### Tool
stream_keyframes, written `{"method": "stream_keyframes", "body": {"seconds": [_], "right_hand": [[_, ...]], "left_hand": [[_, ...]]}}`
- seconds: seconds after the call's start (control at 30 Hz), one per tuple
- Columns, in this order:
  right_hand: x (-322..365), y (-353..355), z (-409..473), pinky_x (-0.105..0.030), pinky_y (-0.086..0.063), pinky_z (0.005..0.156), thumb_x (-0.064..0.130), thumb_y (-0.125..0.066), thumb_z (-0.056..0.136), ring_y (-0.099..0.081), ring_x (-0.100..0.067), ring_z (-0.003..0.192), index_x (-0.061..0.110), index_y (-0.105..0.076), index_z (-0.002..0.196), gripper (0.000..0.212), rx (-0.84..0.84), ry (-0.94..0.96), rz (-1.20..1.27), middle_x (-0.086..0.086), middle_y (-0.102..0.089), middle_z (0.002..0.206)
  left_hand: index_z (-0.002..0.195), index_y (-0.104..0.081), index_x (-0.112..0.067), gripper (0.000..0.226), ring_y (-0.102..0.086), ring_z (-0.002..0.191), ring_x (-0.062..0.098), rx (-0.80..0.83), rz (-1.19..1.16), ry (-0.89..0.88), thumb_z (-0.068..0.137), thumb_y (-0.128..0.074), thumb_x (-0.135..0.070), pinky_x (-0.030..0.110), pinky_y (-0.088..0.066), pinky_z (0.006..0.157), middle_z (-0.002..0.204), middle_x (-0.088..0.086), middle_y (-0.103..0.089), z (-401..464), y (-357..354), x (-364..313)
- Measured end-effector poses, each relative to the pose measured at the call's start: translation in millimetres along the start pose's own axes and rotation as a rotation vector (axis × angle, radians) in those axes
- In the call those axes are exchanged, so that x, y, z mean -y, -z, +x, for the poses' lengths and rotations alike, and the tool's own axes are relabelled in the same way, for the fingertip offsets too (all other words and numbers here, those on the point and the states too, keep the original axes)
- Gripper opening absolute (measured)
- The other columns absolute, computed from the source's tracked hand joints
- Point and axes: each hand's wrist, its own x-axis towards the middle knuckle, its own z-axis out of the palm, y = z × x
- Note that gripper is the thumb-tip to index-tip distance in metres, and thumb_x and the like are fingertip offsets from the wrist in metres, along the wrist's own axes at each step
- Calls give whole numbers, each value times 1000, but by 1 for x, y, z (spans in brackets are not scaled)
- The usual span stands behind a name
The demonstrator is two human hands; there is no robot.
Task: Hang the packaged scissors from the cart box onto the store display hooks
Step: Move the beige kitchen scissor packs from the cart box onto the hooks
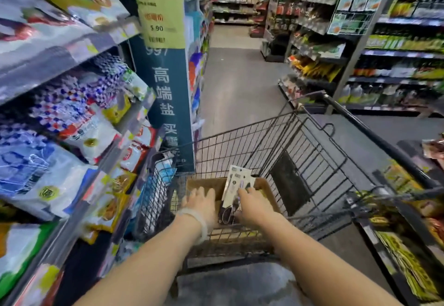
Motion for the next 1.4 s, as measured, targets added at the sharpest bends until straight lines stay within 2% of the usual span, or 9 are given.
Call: {"method": "stream_keyframes", "body": {"seconds": [0.13,0.27,0.53,0.73,0.87,1.03,1.13,1.27,1.4], "right_hand": [[-28,-8,53,-38,-45,98,22,-59,87,-49,-30,120,13,-37,137,56,72,-49,42,-13,-45,134],[-52,-19,111,-40,-44,100,30,-58,88,-47,-32,121,13,-35,137,56,151,-104,56,-14,-44,134],[-90,-49,222,-37,-45,98,20,-57,88,-52,-30,117,13,-35,138,55,294,-207,137,-13,-47,133],[-119,-112,275,-35,-51,93,22,-61,83,-59,-25,109,15,-49,125,45,354,-333,394,-7,-61,123],[-143,-150,307,-30,-46,79,24,-67,84,-58,-29,111,8,-38,131,57,334,-607,663,-12,-58,125],[-159,-194,335,-42,-49,95,13,-66,84,-59,-33,110,6,-50,119,38,261,-771,919,-16,-61,122],[-155,-192,328,-36,-49,83,9,-59,90,-60,-28,102,4,-52,116,28,264,-725,993,-12,-61,112],[-147,-162,309,-21,-50,70,7,-53,93,-61,-18,96,11,-52,113,21,321,-508,1196,-4,-64,109],[-139,-118,308,-27,-56,74,8,-49,95,-64,-29,107,7,-51,113,18,413,-395,1368,-14,-67,113]], "left_hand": [[147,-20,-17,73,-15,144,32,60,10,-2,86,-60,-19,46,-17,118,153,13,-20,57,-9,-4],[149,-15,-17,75,-10,146,32,146,-30,41,87,-57,-15,46,-13,118,156,13,-16,122,-22,-3],[142,-27,-15,62,-23,140,31,282,-75,69,88,-56,-20,43,-23,114,150,12,-27,233,-45,2],[148,-18,-17,70,-19,143,33,467,-164,127,89,-54,-30,46,-22,116,155,11,-21,278,-88,6],[150,-13,-17,69,-18,143,34,552,-233,185,94,-51,-29,39,-22,116,157,14,-15,291,-118,10],[147,-21,-14,65,-27,140,24,565,-340,224,93,-55,-21,26,-26,110,150,10,-29,293,-142,12],[145,-26,-15,63,-33,137,24,541,-401,295,91,-57,-22,25,-29,109,147,9,-35,296,-147,11],[139,-37,-18,60,-46,128,25,458,-562,380,86,-65,-22,30,-37,104,138,8,-45,298,-137,2],[126,-41,-18,69,-56,112,22,360,-886,465,70,-81,-16,41,-47,98,119,2,-57,303,-129,1]]}}
